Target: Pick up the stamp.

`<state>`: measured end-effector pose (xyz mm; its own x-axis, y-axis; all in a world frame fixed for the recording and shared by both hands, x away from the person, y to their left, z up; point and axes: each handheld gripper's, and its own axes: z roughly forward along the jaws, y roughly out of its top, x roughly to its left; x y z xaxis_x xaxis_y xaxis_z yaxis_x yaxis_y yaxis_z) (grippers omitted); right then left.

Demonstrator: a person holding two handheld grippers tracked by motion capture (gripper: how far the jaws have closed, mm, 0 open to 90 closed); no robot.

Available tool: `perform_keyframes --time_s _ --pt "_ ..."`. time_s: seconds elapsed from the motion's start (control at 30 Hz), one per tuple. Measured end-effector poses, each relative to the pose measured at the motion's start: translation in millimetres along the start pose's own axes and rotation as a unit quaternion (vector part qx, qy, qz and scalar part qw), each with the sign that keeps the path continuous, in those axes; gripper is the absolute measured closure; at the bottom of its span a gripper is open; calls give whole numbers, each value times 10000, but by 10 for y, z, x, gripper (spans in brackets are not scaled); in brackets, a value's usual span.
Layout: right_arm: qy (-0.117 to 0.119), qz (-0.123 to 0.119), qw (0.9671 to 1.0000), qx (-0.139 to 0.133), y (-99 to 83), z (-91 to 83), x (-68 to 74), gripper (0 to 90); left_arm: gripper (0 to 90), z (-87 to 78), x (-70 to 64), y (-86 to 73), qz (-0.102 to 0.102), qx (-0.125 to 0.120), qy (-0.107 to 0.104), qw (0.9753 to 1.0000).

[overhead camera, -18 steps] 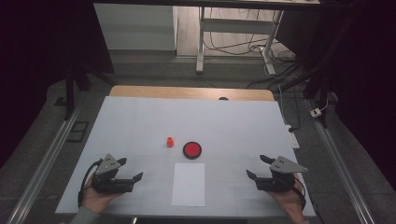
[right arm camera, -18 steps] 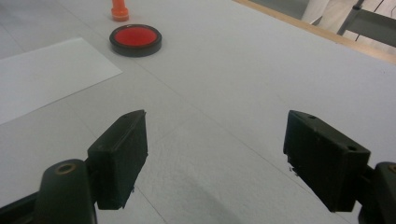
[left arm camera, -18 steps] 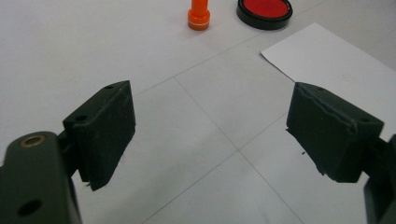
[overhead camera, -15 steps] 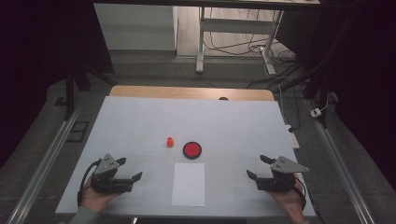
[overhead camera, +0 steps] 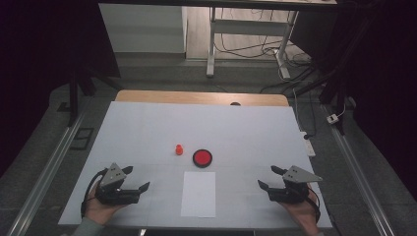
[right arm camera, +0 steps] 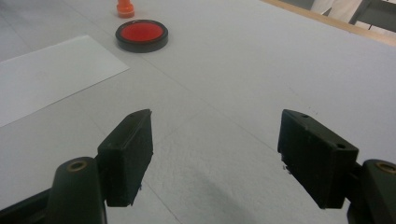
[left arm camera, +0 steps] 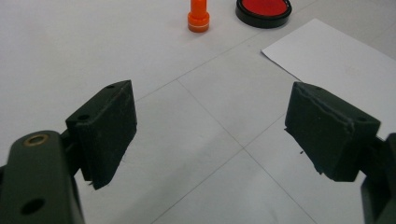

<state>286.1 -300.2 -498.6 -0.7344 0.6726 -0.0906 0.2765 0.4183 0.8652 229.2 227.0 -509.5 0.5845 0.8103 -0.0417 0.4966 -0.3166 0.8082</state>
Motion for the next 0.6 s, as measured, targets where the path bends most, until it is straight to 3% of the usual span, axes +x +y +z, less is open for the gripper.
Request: perform_keyframes --time_s 0.23,0.6 --pt "18 -1 10000 -33 52 26 -12 280 174 5 48 9 -22 13 26 10000" --pt "56 -31 10000 8 83 53 22 293 179 -4 17 50 41 12 58 10000"
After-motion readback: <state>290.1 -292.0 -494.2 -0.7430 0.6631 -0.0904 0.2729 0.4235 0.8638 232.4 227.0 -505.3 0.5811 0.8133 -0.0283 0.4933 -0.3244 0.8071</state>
